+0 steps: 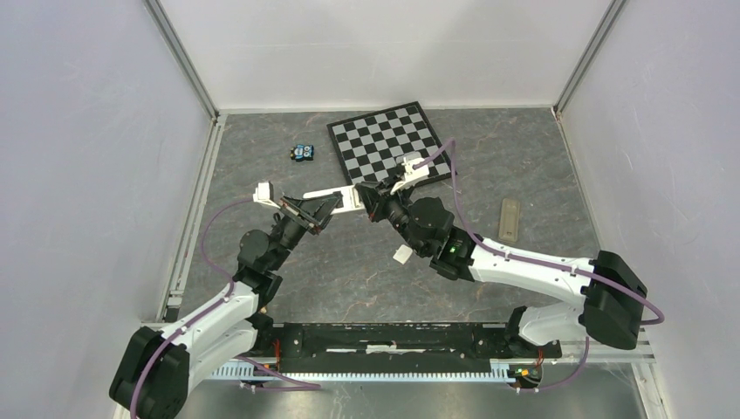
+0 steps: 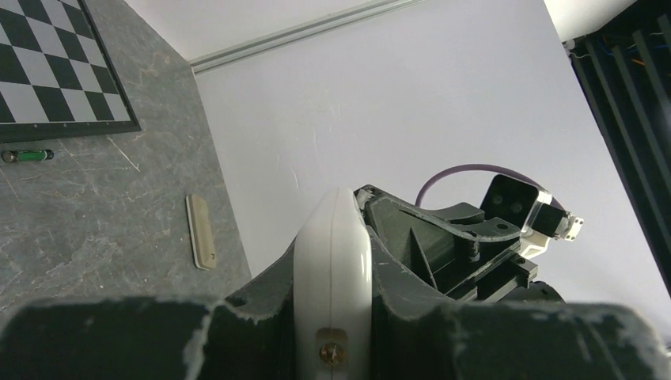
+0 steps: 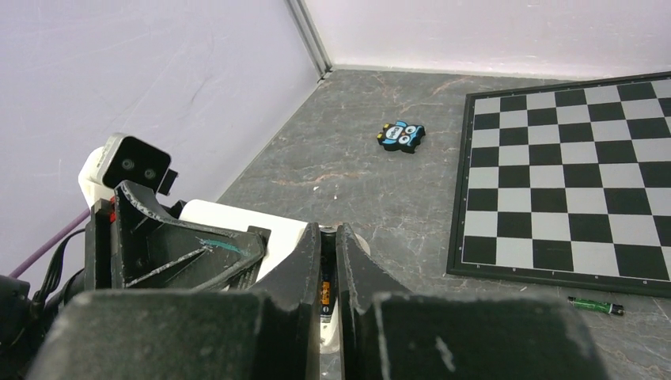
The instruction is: Load the batteries into the remote control
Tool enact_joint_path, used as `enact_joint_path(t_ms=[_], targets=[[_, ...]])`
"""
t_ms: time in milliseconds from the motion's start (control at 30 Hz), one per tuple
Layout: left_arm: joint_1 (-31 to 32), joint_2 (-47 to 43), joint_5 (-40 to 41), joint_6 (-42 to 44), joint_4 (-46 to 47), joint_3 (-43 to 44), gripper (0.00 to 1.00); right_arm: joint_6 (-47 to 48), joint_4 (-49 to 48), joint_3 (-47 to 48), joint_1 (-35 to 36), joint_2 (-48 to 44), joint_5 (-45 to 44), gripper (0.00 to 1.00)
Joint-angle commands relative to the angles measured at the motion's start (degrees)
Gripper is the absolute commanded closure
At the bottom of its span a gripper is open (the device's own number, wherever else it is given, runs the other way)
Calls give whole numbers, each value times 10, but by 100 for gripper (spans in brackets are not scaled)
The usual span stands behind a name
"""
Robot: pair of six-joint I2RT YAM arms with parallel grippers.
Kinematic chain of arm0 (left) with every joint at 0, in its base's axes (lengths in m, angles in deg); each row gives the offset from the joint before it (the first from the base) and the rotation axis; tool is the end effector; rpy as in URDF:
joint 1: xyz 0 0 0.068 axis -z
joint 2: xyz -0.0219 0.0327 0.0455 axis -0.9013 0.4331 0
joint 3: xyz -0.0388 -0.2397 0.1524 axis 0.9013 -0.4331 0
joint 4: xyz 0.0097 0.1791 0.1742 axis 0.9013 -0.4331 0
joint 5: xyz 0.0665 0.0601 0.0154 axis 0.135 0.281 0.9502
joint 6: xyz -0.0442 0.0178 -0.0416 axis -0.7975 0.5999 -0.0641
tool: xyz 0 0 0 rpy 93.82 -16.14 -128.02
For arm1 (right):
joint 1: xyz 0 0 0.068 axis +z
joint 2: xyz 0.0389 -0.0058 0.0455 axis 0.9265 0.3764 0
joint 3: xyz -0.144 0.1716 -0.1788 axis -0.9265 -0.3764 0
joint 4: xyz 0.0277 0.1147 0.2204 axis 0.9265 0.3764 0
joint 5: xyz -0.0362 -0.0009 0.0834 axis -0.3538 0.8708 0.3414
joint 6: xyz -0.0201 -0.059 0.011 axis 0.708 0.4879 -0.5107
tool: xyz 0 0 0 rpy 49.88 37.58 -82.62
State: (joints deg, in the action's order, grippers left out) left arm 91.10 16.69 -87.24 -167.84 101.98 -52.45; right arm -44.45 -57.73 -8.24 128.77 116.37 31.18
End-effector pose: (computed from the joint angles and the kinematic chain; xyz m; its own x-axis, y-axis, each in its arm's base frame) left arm 0.1577 -0.0882 0.2645 -0.5301 -0.8199 -0.2162 0.3286 0.0365 -0.9438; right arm 0.1684 0.2587 0.3441 -0.1964 0.3600 -0.9121 -0.5396 0.7370 0.4071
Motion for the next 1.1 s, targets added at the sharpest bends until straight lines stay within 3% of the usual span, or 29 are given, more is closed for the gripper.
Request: enact_joint_path(t_ms=[0,633,1067], targets=[[3,-4,1,-23,52,0,98,-1,-38,21,3,1,-40,97],[2,42,-3,-65,111,-3,98,-18,-45,32,13,27,-32,95],[2,32,7,-81,127,-1,98,-29,-18,19,16,14,-28,75]])
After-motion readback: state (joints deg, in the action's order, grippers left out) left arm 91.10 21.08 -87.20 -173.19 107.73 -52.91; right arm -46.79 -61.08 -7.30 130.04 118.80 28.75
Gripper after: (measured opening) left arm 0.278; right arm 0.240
